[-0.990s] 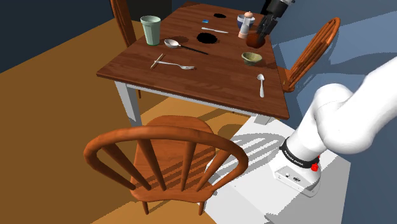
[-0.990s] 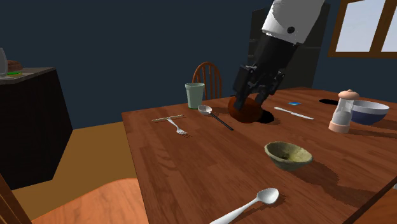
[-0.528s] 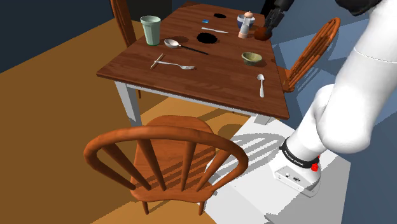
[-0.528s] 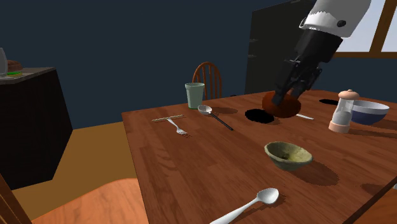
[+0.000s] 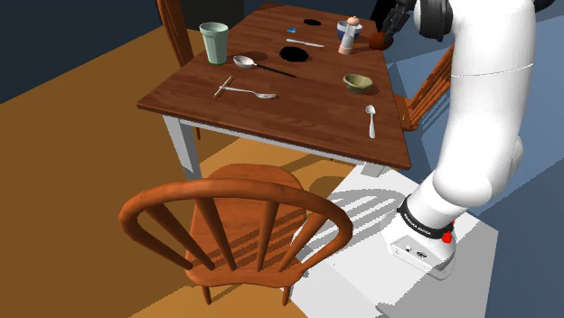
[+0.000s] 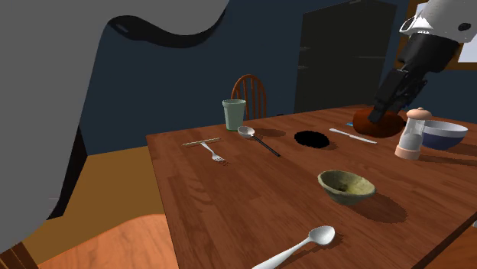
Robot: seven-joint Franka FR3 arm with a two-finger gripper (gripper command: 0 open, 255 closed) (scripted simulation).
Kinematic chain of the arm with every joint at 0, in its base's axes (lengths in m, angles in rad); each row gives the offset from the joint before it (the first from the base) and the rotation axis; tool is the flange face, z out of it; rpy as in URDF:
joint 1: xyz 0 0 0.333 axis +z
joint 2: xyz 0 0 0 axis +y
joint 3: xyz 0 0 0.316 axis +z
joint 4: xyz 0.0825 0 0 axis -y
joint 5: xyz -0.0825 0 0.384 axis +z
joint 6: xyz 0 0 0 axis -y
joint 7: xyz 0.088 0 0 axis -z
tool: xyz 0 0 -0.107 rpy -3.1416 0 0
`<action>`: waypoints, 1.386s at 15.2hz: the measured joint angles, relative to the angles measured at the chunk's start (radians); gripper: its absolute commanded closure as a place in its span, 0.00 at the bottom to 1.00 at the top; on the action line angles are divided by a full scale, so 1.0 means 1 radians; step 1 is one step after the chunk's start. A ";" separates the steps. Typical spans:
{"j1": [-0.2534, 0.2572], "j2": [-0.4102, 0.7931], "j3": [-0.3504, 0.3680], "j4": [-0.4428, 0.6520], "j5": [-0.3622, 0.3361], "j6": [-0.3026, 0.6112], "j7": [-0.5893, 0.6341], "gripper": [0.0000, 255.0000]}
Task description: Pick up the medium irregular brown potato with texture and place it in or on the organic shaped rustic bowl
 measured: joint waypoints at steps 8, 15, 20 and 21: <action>-0.001 0.030 0.012 -0.062 0.019 0.065 -0.040 1.00; 0.021 0.046 0.018 -0.147 0.032 0.144 -0.077 1.00; 0.025 0.051 0.021 -0.167 0.037 0.164 -0.086 1.00; 0.026 0.051 0.021 -0.167 0.037 0.164 -0.086 1.00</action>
